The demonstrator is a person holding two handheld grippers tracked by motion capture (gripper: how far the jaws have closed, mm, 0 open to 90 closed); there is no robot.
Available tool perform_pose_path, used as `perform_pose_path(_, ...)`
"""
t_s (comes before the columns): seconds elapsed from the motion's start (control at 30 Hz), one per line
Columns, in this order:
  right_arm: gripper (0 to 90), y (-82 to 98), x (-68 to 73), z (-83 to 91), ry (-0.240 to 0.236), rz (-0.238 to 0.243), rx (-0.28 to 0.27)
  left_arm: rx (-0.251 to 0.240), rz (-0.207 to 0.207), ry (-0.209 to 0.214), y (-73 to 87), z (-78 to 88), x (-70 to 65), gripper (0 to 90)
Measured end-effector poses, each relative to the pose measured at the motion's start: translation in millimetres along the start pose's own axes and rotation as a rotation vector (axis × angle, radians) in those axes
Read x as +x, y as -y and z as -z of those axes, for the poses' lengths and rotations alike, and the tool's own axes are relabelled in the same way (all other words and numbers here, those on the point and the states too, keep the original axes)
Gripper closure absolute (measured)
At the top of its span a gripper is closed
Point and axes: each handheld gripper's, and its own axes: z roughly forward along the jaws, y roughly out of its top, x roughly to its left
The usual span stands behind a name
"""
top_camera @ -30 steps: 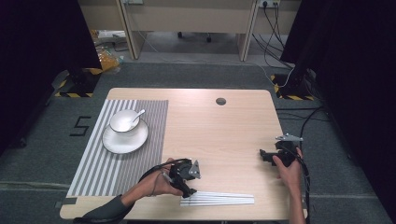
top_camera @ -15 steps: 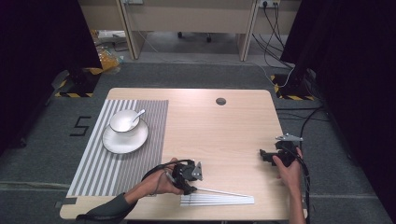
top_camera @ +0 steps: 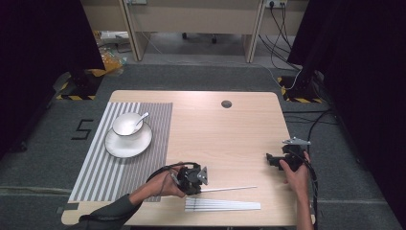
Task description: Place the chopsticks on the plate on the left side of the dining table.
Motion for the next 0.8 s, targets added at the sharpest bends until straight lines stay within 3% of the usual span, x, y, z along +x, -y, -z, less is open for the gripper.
perform_pose_path(0.1,0.3,0.0,0.0,0.0,0.0,0.001,0.0,0.016,0.01,0.013,3.4,2.0,3.3,83.6)
perform_pose_path(0.27,0.3,0.0,-0.1,0.0,0.0,0.001,0.0,0.047,0.038,-0.001,9.4,5.6,7.2,83.5)
perform_pose_path(0.8,0.3,-0.1,-0.2,-0.1,-0.002,0.002,0.0,0.104,0.053,-0.015,27.1,14.4,10.4,83.3)
